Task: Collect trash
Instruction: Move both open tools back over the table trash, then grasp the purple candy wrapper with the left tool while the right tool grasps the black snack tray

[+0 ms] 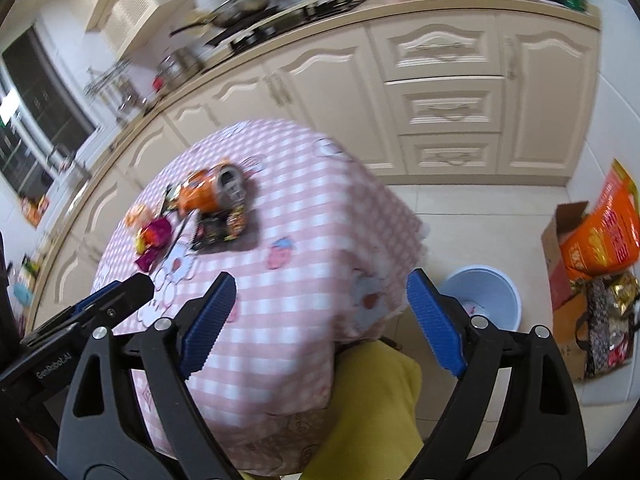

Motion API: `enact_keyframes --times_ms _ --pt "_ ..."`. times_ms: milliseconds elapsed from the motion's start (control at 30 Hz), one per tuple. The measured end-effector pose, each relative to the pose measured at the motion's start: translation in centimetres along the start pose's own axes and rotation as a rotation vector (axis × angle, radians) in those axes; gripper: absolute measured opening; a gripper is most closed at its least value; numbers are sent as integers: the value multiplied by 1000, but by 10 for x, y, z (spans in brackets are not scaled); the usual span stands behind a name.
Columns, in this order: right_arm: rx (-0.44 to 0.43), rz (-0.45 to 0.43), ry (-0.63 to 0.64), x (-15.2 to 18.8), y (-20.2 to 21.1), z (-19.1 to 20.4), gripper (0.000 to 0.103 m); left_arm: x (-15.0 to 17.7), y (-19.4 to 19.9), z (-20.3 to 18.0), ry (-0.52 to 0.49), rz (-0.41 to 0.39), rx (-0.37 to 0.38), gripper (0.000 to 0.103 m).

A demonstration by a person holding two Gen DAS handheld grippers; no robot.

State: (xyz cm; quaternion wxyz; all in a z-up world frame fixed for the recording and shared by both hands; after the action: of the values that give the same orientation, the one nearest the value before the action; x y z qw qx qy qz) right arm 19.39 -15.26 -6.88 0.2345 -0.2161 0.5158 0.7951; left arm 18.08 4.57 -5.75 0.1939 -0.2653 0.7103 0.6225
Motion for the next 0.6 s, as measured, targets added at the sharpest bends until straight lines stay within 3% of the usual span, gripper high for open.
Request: enact_keyframes --times_ms 100,300,600 --pt "-5 29 54 -2 -14 27 88 1 3 27 45 -9 -21 76" --pt "8 81 139 -8 -47 69 90 1 3 76 130 -8 -56 78" --pt "85 150 197 -22 -110 99 90 -5 -11 133 232 15 -101 78"
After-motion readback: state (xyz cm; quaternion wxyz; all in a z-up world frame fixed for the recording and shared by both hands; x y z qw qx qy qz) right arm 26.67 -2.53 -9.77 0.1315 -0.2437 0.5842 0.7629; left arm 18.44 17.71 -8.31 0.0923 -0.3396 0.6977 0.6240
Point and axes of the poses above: each gripper's, at about its wrist camera, not at the fingertips, and y roughly against the way its jaws point, z to its left, x to its underside, the point moved 3 cm from there along -y, roughly the way its jaws point, and after that the axes turned 2 degrees about z, right-handed, at the moved point
